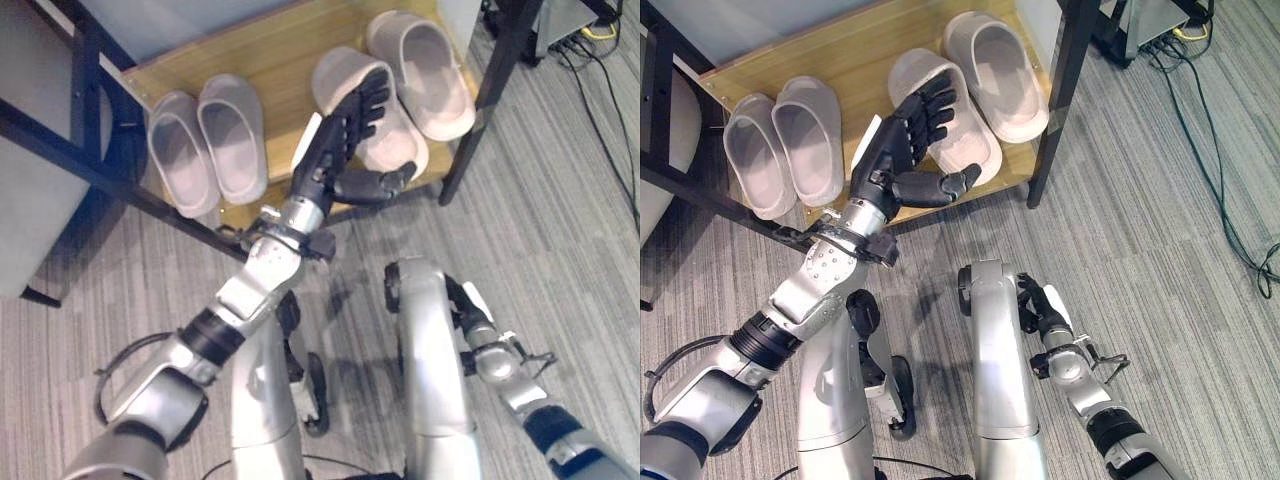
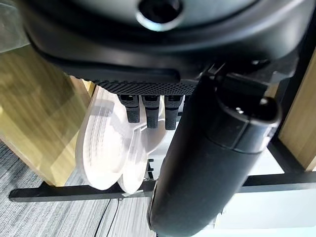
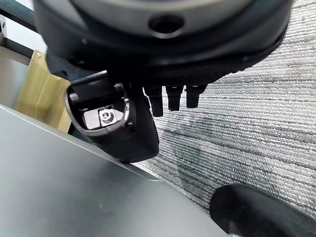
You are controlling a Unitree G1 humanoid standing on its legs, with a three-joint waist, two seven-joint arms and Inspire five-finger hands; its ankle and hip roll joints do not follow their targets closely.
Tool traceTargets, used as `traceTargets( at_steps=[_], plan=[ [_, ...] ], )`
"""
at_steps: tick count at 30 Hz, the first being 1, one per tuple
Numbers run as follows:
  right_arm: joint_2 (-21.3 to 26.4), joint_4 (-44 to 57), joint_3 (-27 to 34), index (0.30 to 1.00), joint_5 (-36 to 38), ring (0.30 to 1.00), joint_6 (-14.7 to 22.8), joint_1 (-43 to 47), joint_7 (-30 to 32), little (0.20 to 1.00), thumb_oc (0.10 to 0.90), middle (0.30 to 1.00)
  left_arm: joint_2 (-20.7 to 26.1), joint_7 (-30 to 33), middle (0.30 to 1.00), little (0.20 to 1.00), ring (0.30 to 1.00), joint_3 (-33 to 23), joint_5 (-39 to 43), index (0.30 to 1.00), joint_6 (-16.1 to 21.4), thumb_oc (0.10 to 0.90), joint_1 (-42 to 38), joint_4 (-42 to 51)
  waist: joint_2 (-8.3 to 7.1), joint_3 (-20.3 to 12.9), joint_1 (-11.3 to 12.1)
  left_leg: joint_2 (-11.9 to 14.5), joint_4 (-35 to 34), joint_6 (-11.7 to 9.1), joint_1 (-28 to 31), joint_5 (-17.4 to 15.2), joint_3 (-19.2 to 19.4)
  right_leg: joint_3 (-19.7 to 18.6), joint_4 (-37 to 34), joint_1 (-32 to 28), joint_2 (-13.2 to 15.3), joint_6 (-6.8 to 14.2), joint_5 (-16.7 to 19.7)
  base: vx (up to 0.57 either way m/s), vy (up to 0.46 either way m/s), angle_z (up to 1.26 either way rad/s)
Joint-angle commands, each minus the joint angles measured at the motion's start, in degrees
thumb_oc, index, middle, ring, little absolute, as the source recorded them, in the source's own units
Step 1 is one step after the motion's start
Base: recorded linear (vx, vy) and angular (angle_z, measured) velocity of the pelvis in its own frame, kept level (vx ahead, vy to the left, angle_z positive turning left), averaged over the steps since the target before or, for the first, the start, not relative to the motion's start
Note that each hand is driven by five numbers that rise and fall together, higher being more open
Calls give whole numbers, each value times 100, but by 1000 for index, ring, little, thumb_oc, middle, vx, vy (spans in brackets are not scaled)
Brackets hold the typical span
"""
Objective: Arrange the slippers neatly on the shoe rack.
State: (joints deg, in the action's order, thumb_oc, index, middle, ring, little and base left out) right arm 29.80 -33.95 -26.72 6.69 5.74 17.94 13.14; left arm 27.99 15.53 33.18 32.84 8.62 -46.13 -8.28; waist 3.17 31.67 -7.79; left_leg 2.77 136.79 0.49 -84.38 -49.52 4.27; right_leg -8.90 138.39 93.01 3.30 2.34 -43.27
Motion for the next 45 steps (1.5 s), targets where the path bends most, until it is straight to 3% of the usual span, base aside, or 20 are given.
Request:
traceTargets(
  at_steps=[1,8,19,36,45],
  plan=[
    [-507,868,-590,900,-438,900,378,-43,-460,900,800,900,-317,98,900,900,900,-206,-426,900,408,800,-687,518,192,-187,284,-146,-314,-154,-558,320,-550,-408,80,-306,294,-59,-24,0,0,0],
    [-534,712,-658,900,-370,900,463,-12,-433,900,800,900,-596,338,900,900,900,-117,-1099,900,280,800,-1008,-228,168,-187,244,-147,-299,-134,-558,331,-521,-441,75,-306,308,-45,-10,0,0,0],
    [-552,498,-762,900,-273,900,543,25,-367,900,800,900,-788,651,900,900,900,-154,-1265,900,267,800,-1412,-1118,116,-187,183,-148,-269,-122,-558,339,-498,-493,67,-306,299,-35,7,0,0,0],
    [-611,183,-964,900,-132,900,626,93,-412,900,800,900,-289,747,900,900,900,126,-1414,900,165,800,-2665,-2443,92,-187,50,-110,-236,-125,-558,363,-465,-635,109,-306,248,-2,59,0,0,0],
    [-638,45,-1056,900,-79,900,652,100,-441,900,800,900,-307,759,900,900,900,202,-1308,900,185,800,-3055,-2871,74,-187,2,-97,-224,-134,-558,371,-436,-684,112,-306,220,9,80,0,0,0]
  ],
)
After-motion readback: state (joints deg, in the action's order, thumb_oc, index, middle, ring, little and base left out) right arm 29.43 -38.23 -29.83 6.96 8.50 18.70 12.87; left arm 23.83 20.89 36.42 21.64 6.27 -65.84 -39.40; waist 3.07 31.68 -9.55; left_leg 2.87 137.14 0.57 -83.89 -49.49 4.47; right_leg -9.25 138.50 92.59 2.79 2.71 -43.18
